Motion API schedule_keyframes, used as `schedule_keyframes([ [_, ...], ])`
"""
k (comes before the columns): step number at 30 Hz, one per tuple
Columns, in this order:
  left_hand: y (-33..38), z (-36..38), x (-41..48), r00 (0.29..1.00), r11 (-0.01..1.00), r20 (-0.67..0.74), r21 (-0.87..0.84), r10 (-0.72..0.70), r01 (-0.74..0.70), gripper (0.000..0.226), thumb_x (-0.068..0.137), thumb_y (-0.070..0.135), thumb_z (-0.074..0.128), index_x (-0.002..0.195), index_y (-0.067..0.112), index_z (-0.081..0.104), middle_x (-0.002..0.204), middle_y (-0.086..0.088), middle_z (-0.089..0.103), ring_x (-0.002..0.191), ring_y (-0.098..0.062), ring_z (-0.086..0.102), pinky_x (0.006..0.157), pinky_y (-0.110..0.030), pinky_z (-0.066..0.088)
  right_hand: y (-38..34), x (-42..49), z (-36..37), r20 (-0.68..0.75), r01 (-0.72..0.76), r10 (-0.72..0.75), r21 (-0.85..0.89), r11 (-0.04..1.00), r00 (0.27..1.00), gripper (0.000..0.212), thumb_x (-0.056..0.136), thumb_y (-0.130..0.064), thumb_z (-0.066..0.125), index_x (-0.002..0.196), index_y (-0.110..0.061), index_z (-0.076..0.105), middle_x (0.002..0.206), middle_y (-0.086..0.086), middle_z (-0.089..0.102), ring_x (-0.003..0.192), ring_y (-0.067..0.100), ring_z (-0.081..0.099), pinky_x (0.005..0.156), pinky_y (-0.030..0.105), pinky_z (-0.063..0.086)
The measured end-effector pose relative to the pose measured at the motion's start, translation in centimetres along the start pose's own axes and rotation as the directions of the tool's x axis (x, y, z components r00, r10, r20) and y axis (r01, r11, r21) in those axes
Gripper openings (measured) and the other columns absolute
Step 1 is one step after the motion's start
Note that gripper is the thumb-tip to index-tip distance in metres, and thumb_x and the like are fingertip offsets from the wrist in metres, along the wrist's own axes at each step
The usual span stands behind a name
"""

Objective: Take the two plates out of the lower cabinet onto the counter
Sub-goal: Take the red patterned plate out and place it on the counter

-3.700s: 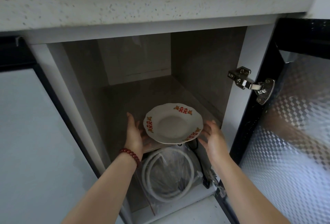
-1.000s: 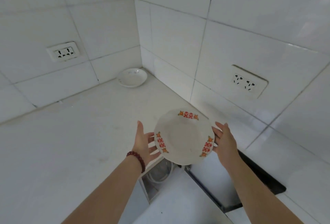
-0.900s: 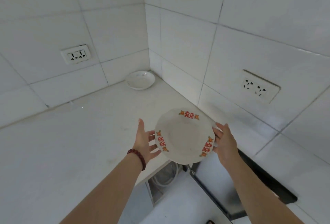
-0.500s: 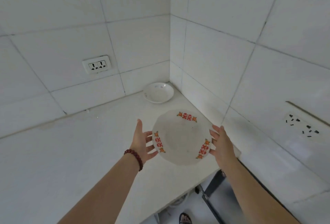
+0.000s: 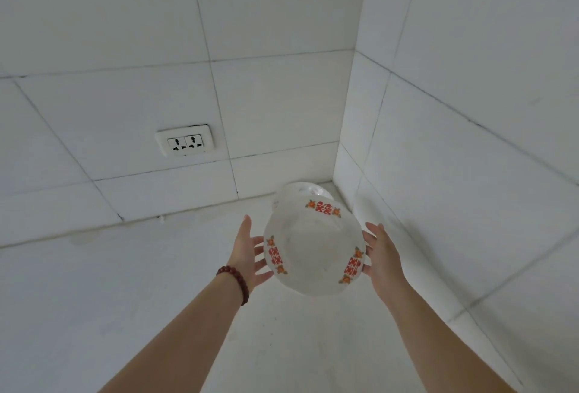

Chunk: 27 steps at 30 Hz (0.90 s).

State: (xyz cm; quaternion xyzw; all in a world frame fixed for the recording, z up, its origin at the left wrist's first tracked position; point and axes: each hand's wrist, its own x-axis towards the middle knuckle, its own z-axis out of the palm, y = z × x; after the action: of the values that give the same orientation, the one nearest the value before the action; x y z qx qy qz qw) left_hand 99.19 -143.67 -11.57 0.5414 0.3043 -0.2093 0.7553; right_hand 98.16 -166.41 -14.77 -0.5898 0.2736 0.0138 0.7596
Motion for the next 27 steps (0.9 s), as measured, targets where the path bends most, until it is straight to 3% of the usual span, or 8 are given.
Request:
schedule_keyframes([
  [5, 2.1, 1.6, 4.2, 0.999, 1.0, -0.047, 0.016, 0.019, -0.018, 0.07, 0.084, 0.067, 0.033, 0.125, 0.012, 0.049, 0.117, -0.005, 0.056, 0.109, -0.026, 0.05, 0.09, -0.042, 0.041, -0.6, 5.6, 1.7, 0.044, -0.025, 0.027, -0.045, 0.999, 0.999, 0.049, 0.096, -0.043, 0.032, 0.14, -0.022, 0.038, 0.139, 0.001, 0.048, 0.108, 0.019, 0.051, 0.087, 0.042, 0.042],
  [8, 3.3, 2.2, 6.6, 0.997, 1.0, -0.072, 0.029, 0.008, -0.006, 0.07, 0.085, 0.065, 0.033, 0.13, 0.013, 0.046, 0.135, -0.007, 0.049, 0.122, -0.028, 0.045, 0.102, -0.045, 0.035, -0.8, 8.3, 2.9, 0.039, -0.034, 0.037, -0.07, 0.997, 0.999, 0.04, 0.096, -0.043, 0.032, 0.13, -0.027, 0.045, 0.113, -0.009, 0.057, 0.092, 0.009, 0.055, 0.077, 0.037, 0.044],
  [10, 3.9, 2.5, 8.1, 0.997, 1.0, -0.081, 0.028, -0.001, 0.004, 0.07, 0.086, 0.064, 0.034, 0.133, 0.014, 0.044, 0.141, -0.007, 0.044, 0.129, -0.03, 0.041, 0.106, -0.047, 0.032, -0.8, 9.9, 3.6, 0.026, -0.043, 0.045, -0.087, 0.995, 0.999, 0.029, 0.095, -0.043, 0.034, 0.112, -0.029, 0.053, 0.097, -0.018, 0.058, 0.088, 0.005, 0.056, 0.071, 0.034, 0.045],
  [12, 4.4, 2.6, 9.8, 0.996, 0.999, -0.089, 0.03, -0.009, 0.012, 0.069, 0.087, 0.063, 0.034, 0.135, 0.014, 0.043, 0.144, -0.007, 0.042, 0.131, -0.03, 0.038, 0.107, -0.047, 0.031, -0.7, 11.4, 4.3, 0.02, -0.045, 0.047, -0.097, 0.994, 0.999, 0.024, 0.094, -0.043, 0.036, 0.099, -0.034, 0.058, 0.09, -0.022, 0.062, 0.089, 0.005, 0.06, 0.067, 0.032, 0.046],
  [15, 4.6, 2.9, 12.1, 0.995, 0.999, -0.097, 0.036, -0.021, 0.024, 0.069, 0.086, 0.064, 0.033, 0.135, 0.015, 0.042, 0.146, -0.005, 0.039, 0.132, -0.029, 0.037, 0.108, -0.048, 0.031, -0.4, 13.2, 4.9, 0.01, -0.043, 0.045, -0.127, 0.991, 0.999, 0.026, 0.092, -0.044, 0.037, 0.096, -0.037, 0.062, 0.081, -0.024, 0.07, 0.086, 0.006, 0.065, 0.064, 0.032, 0.047],
  [22, 4.7, 3.6, 15.6, 0.992, 0.998, -0.114, 0.043, -0.047, 0.052, 0.069, 0.086, 0.064, 0.034, 0.135, 0.016, 0.043, 0.147, -0.005, 0.038, 0.133, -0.028, 0.037, 0.108, -0.049, 0.031, 0.0, 16.7, 5.4, -0.003, -0.006, 0.006, -0.188, 0.982, 1.0, 0.03, 0.085, -0.046, 0.04, 0.077, -0.033, 0.066, 0.09, -0.006, 0.072, 0.084, 0.01, 0.068, 0.067, 0.035, 0.051],
  [25, 4.8, 3.7, 16.6, 0.992, 0.998, -0.116, 0.02, -0.053, 0.055, 0.068, 0.087, 0.062, 0.034, 0.135, 0.016, 0.043, 0.142, -0.005, 0.042, 0.131, -0.028, 0.039, 0.107, -0.048, 0.032, 0.4, 17.7, 5.6, -0.01, -0.015, 0.014, -0.184, 0.983, 1.0, 0.029, 0.091, -0.046, 0.036, 0.094, -0.035, 0.063, 0.108, -0.004, 0.068, 0.092, 0.01, 0.063, 0.071, 0.035, 0.05],
  [27, 4.9, 3.7, 17.2, 0.992, 0.999, -0.119, 0.006, -0.051, 0.052, 0.066, 0.088, 0.062, 0.034, 0.134, 0.016, 0.044, 0.131, -0.004, 0.046, 0.128, -0.027, 0.041, 0.104, -0.047, 0.034, 0.6, 18.2, 5.7, -0.018, -0.037, 0.034, -0.195, 0.98, 0.999, 0.042, 0.093, -0.049, 0.034, 0.125, -0.031, 0.053, 0.128, -0.002, 0.058, 0.113, 0.015, 0.056, 0.092, 0.045, 0.047],
])
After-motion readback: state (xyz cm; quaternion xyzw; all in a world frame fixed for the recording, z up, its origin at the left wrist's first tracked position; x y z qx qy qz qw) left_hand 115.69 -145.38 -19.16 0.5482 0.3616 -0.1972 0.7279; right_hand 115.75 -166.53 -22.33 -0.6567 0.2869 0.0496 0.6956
